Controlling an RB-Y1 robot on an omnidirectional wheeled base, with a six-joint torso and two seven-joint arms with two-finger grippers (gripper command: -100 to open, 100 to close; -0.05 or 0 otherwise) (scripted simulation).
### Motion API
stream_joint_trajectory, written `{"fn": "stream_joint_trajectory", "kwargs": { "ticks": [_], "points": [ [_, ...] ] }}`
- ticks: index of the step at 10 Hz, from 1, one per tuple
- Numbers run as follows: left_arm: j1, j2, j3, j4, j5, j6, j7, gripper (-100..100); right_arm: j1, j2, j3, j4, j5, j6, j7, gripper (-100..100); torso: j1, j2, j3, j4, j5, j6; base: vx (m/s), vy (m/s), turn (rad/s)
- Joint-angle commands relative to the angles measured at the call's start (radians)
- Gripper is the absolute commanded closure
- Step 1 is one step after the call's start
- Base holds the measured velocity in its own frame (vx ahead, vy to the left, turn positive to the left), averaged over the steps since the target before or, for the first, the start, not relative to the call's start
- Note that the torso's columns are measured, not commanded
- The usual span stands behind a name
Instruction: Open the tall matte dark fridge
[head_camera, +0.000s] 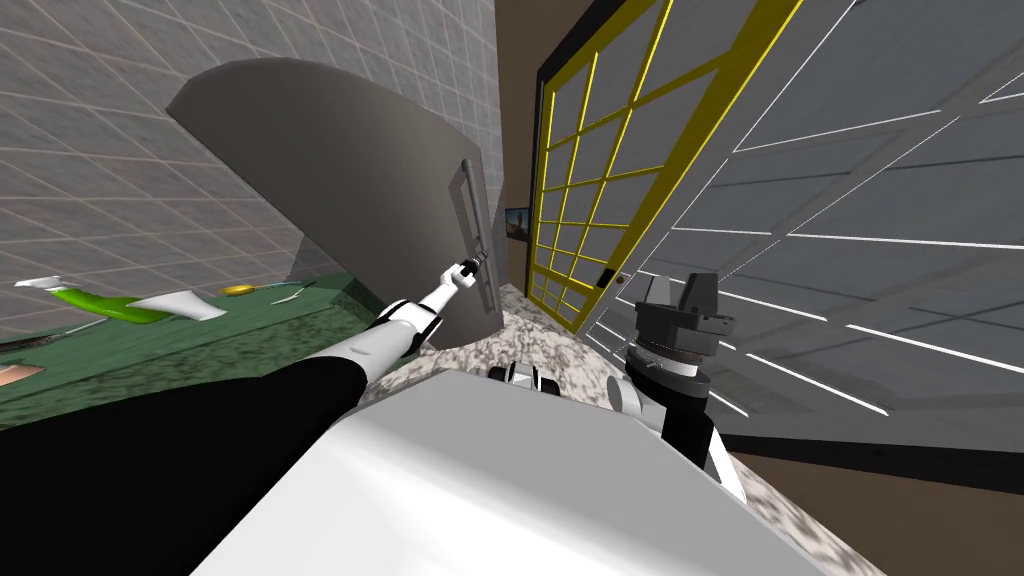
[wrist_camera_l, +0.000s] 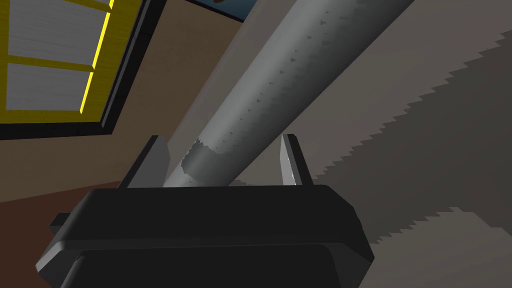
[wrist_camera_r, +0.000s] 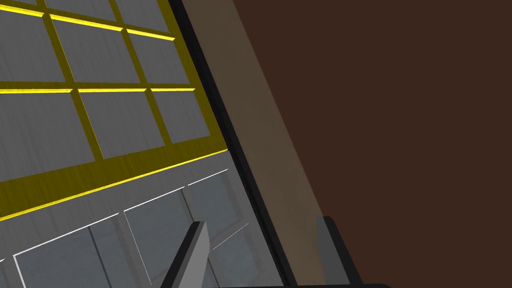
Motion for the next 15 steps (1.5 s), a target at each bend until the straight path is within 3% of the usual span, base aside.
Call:
{"fn": "stream_joint_trajectory", "kwargs": {
  "ticks": [1,3,4,5,6,8,9,10,11,15],
  "points": [
    [-0.059,-0.003,-0.041,0.079,0.020,-0.057,0.013,100,0.000,0.000,0.000,0.000,0.000,0.000,0.000,0,0.002,-0.002,-0.001,-0.002,0.001,-0.001,-0.218,0.022,-0.094],
    [-0.129,-0.003,-0.041,0.152,0.020,-0.104,0.013,100,-0.001,0.000,0.000,0.000,0.000,0.000,0.000,0,-0.006,0.011,0.007,0.004,-0.001,0.004,-0.281,-0.048,-0.057],
    [-0.135,-0.003,-0.041,0.213,0.020,-0.104,0.013,100,0.000,0.000,0.000,0.000,0.000,0.000,0.000,0,-0.007,0.005,0.004,0.011,-0.006,0.003,-0.057,-0.018,-0.045],
    [-0.135,-0.003,-0.041,0.232,0.020,-0.104,0.013,100,0.000,0.000,0.000,0.000,0.000,0.000,0.000,0,-0.005,-0.001,0.001,0.011,-0.007,-0.001,0.031,-0.006,-0.015],
    [-0.181,0.002,-0.079,0.280,0.039,-0.153,0.025,100,0.000,0.000,0.000,0.000,0.000,0.000,0.000,0,-0.002,-0.003,-0.001,0.010,-0.005,-0.003,-0.148,-0.014,-0.104],
    [-0.241,0.002,-0.079,0.347,0.039,-0.193,0.025,100,-0.001,0.000,0.000,0.000,0.000,0.000,0.000,0,-0.008,0.015,0.010,0.010,-0.005,0.005,-0.242,-0.029,-0.059],
    [-0.248,0.002,-0.079,0.353,0.039,-0.198,0.025,100,0.000,0.000,0.000,0.000,0.000,0.000,0.000,0,-0.010,0.013,0.009,0.015,-0.008,0.003,-0.080,-0.010,0.003],
    [-0.273,0.002,-0.079,0.436,0.039,-0.198,0.025,100,0.000,0.000,0.000,0.000,0.000,0.000,0.000,0,-0.009,0.007,0.006,0.017,-0.010,0.002,0.005,0.006,-0.034],
    [-0.271,-0.022,-0.076,0.466,0.032,-0.217,0.010,100,0.000,0.000,0.000,0.000,0.000,0.000,0.000,0,-0.006,0.006,0.005,0.017,-0.009,-0.002,0.016,0.010,0.008],
    [-0.285,-0.060,-0.058,0.467,0.024,-0.198,-0.016,100,0.000,0.000,0.000,0.000,0.000,0.000,0.000,0,0.003,0.012,0.008,0.010,-0.002,-0.001,-0.164,0.156,-0.150]
  ]
}}
